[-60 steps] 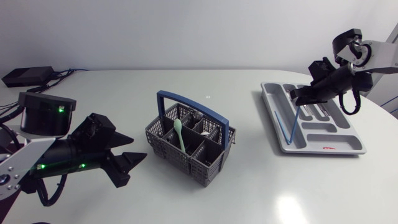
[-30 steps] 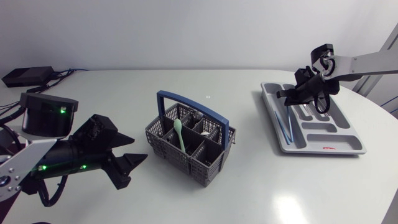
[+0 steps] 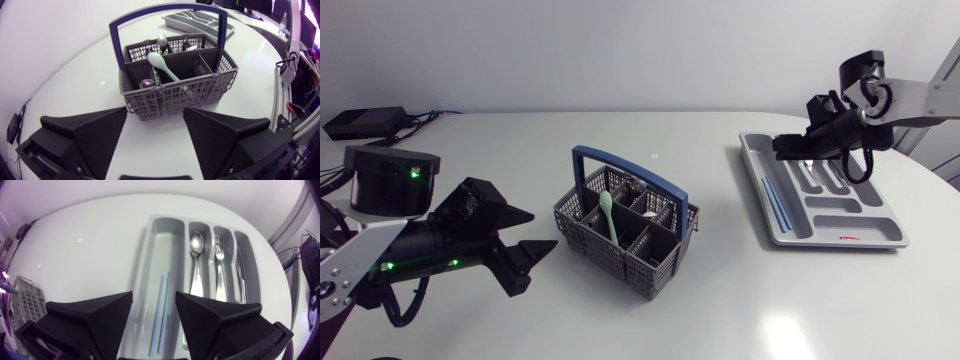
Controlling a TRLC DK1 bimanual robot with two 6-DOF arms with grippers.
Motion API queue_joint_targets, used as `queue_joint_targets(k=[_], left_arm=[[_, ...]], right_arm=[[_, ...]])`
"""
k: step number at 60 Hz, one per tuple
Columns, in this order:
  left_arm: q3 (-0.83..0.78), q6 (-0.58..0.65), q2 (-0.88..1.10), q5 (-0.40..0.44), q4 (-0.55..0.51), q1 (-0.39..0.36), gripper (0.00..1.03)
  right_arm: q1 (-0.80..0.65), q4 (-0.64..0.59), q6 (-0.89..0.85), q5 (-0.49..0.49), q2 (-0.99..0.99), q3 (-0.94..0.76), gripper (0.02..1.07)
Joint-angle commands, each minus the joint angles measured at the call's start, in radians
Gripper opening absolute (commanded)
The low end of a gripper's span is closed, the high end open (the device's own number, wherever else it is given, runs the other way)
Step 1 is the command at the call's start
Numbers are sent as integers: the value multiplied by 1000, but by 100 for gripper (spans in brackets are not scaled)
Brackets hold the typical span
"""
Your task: Unload the cutlery basket into the drawer organizer.
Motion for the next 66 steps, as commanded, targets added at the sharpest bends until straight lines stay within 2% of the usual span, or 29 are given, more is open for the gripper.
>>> queue_joint_targets(k=[1,14,21,30,38,40,42,57,66], left_arm=[[32,17,44,-7,18,31,80],[75,-3,113,-4,37,45,80],[89,-8,127,-4,39,53,80],[113,-28,191,-4,94,108,80],[158,-51,271,-2,136,172,80],[161,-52,280,-2,142,179,80],[173,-55,305,-2,149,188,80],[231,-75,435,-2,188,234,80],[280,-85,544,-2,192,243,80]], right_arm=[[61,1,5,-10,-141,-105,72],[232,-18,33,-18,-412,-315,72],[324,-70,67,-16,-521,-354,72],[518,-169,142,-9,-595,-340,72],[633,-174,186,-7,-602,-363,71],[648,-173,193,-6,-605,-369,69],[670,-163,200,-6,-610,-380,62],[733,-150,177,-16,-629,-411,32],[791,-142,163,-18,-627,-420,29]])
